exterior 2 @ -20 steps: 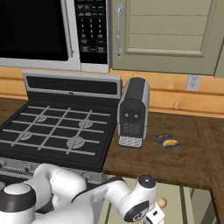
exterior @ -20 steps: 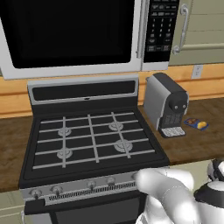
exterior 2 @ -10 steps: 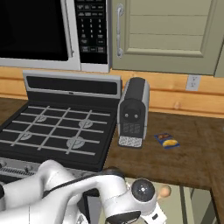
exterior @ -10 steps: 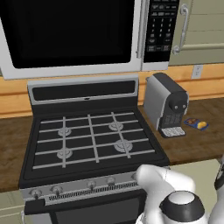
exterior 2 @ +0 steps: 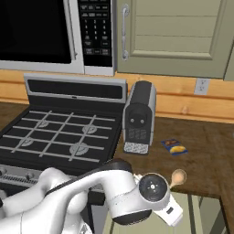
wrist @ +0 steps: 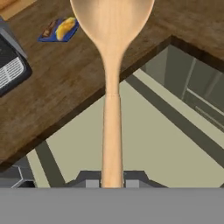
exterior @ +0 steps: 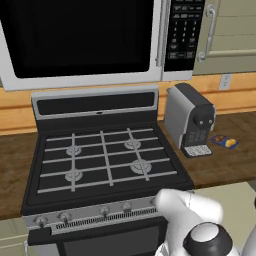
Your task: Pick the wooden spoon from the drawer and place it on the counter.
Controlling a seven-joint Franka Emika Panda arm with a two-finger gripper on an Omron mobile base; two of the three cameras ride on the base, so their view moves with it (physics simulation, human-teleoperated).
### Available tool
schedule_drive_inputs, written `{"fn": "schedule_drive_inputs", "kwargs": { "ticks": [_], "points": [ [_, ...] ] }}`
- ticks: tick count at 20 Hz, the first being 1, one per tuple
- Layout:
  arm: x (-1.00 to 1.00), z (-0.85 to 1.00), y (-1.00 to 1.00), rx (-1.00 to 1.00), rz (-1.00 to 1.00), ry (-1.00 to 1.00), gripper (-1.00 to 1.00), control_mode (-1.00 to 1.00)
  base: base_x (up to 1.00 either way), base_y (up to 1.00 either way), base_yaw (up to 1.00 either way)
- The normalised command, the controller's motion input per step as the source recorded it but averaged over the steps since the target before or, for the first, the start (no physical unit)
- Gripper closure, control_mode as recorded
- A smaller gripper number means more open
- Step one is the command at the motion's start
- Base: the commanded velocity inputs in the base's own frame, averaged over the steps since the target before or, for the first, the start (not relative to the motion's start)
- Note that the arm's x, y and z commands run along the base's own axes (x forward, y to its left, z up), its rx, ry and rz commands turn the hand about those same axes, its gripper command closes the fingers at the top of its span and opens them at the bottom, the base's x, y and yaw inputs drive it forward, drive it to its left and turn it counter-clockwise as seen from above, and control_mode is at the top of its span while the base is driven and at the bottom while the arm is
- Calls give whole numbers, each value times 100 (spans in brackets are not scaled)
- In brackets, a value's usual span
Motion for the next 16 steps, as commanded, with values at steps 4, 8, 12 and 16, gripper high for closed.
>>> {"fn": "schedule_drive_inputs", "kwargs": {
  "ticks": [4, 8, 12, 16],
  "points": [
    [100, 13, -2, 0, 1, 6, 100, -100, 0, 0, 0],
    [100, 0, -23, 3, 1, 3, 100, -100, 0, 0, 0],
    [85, -6, -28, 1, 2, 14, 100, -100, 0, 0, 0],
    [57, -33, -6, 0, 2, 15, 100, -100, 0, 0, 0]
  ]
}}
